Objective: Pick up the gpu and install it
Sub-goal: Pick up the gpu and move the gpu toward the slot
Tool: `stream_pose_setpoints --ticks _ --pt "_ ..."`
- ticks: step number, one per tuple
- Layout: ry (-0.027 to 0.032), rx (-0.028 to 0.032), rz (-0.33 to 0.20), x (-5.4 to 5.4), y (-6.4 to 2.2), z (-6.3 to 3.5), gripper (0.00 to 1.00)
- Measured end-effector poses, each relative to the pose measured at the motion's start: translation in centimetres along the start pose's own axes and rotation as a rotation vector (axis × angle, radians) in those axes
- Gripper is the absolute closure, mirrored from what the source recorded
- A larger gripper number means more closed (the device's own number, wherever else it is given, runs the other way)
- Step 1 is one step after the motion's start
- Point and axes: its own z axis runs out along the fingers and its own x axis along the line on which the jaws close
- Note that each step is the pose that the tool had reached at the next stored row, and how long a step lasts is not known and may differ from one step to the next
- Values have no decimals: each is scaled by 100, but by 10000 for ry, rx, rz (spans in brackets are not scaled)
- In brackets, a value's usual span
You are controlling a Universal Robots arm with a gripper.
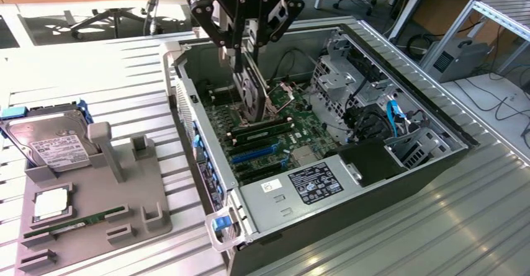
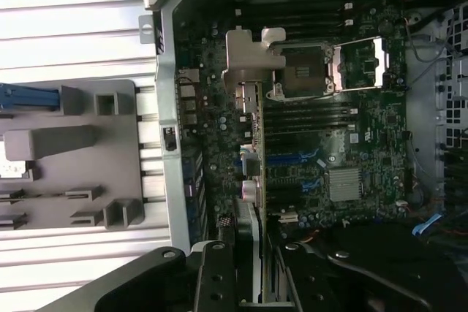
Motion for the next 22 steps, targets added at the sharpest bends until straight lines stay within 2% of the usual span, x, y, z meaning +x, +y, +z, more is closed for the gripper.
stream_pose_setpoints --ticks 22 --pt "0 2 1 -204 18 101 73"
